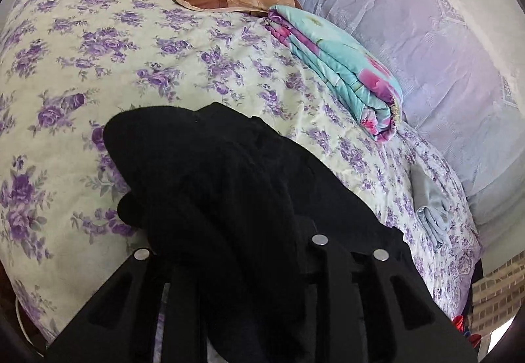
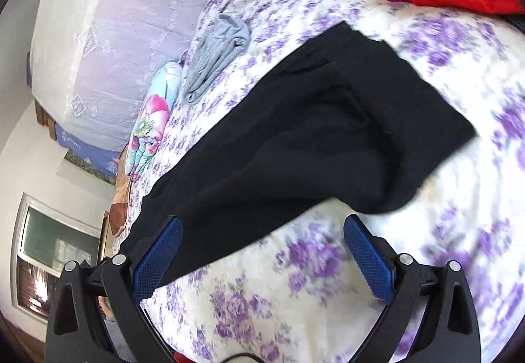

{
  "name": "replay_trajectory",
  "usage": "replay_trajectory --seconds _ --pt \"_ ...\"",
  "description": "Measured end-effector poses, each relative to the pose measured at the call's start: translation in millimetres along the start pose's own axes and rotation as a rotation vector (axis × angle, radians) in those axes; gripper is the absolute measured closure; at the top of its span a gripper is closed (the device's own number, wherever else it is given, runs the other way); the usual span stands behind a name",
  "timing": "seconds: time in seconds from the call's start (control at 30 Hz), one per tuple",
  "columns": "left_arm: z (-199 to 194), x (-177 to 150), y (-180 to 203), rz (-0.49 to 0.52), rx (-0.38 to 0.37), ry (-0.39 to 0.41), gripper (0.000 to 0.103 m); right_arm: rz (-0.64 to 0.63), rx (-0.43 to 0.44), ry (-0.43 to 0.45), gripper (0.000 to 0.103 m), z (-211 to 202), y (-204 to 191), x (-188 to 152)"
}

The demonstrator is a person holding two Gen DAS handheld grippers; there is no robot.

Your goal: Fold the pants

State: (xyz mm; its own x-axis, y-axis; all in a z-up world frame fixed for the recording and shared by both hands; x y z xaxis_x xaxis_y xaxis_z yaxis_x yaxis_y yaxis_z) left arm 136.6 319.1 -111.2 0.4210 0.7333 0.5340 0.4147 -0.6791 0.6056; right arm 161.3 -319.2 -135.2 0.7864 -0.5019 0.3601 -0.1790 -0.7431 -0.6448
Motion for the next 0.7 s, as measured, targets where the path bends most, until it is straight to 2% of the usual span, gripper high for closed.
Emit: replay_trajectory --seconds 0.13,0.23,0.4,0.43,0.47,0.5,0.53,0.57,0.63,0.7 --pt "9.0 -1.7 1.4 0.025 0.017 -0.006 0.074 0.057 -0.007 0.004 0.004 13.0 9.9 4.9" --pt "15.1 -6.9 -0.4 0.037 0.028 -0.027 0.072 0.041 -0.048 0.059 0.003 22.3 18.3 24.1" --pt "20.4 -10.4 -4.8 0.032 0.029 -0.040 0.071 0.058 0.006 0.177 0.003 36.6 21.2 60.9" --pt "20.7 -10.1 -4.3 0.036 0.030 -0.043 0.071 0.033 0.020 0.180 0.008 37.9 19.4 63.1" --pt "21.0 -9.4 -3.2 0.044 0.031 -0.047 0.071 0.013 0.028 0.183 0.029 36.8 23.6 64.9" --pt "21.1 -8.9 -1.0 0.055 0.032 -0.052 0.072 0.000 0.034 0.173 0.045 40.8 25.3 66.6" --pt "21.1 -7.8 0.3 0.062 0.031 -0.056 0.072 0.020 0.057 0.155 0.071 45.5 29.5 71.3" --pt "20.5 -6.2 1.8 0.065 0.029 -0.057 0.072 0.057 0.081 0.142 0.083 47.9 36.7 76.0" --pt "16.9 -2.7 3.6 0.062 0.016 -0.052 0.072 0.121 0.139 0.125 0.087 47.8 46.0 79.5" --pt "11.7 0.7 3.8 0.051 -0.003 -0.043 0.072 0.099 0.148 0.135 0.088 41.7 43.9 78.3"
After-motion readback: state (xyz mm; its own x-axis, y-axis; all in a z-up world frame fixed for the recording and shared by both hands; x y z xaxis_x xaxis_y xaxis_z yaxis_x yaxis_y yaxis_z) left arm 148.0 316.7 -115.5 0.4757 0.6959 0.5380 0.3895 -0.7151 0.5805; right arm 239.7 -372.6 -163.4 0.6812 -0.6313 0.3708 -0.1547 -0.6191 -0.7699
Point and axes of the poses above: each gripper's, at about its wrist camera, not at the fingertips, and z roughly the way its jaws point, y to its right, x to its top, the point moved 7 cm from there along z, roughly the way its jaws point, and after that the axes turned 6 degrees about -x, right-handed, at the moved point
